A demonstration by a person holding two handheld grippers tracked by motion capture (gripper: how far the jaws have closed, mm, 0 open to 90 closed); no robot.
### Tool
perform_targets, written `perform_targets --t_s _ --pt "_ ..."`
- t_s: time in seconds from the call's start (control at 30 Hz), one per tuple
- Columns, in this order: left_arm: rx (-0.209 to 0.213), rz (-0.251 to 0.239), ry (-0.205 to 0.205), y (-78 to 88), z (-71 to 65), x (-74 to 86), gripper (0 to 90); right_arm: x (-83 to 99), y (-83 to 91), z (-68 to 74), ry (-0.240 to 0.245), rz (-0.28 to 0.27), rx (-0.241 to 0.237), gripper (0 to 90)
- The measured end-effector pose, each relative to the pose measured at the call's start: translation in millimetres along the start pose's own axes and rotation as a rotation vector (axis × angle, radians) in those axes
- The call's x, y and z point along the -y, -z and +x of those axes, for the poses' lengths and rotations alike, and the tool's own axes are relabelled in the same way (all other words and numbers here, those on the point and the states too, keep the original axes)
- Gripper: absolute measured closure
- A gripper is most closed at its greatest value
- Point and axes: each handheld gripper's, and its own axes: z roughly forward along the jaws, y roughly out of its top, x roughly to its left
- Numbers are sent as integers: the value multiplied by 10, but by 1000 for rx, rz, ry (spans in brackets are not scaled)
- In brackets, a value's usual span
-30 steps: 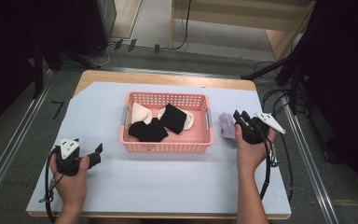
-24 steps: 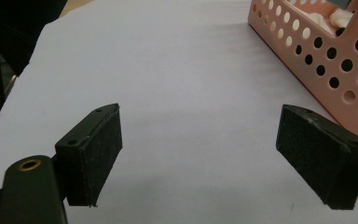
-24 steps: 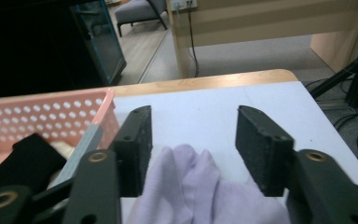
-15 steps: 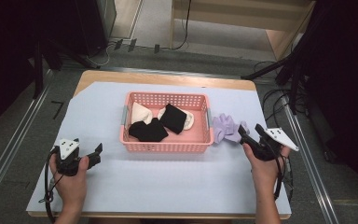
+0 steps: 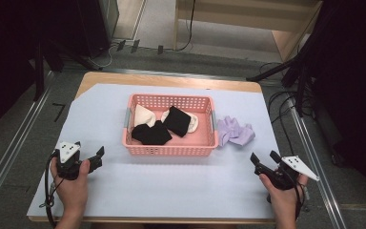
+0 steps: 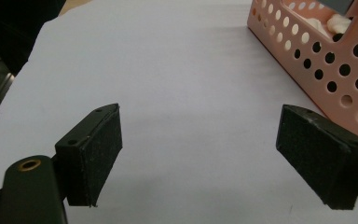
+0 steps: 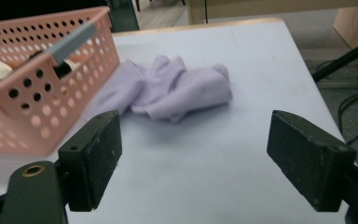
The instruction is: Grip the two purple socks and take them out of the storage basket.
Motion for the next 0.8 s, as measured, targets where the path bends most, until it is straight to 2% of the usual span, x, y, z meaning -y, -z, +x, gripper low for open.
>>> perform_targets --t_s 0.17,0.37,0.43,0.5,0.6,0.63,0.7,0.8 --pt "6 -8 1 4 4 3 154 89 154 -123 7 28 15 188" --pt "11 -13 8 7 11 5 154 186 383 -318 -7 21 30 198" --pt "10 -11 8 8 11 4 154 228 399 -372 -4 18 34 203" --pt "9 -14 11 5 10 4 154 249 393 -389 -21 29 32 218" --pt "8 -10 11 8 10 3 154 246 371 -359 2 33 43 235" --pt "9 -11 12 7 10 4 154 249 363 -351 26 41 43 238" --pt "9 -14 13 6 10 5 154 253 355 -333 35 48 41 250" --pt "8 -14 14 1 12 4 154 248 334 -362 18 66 26 260"
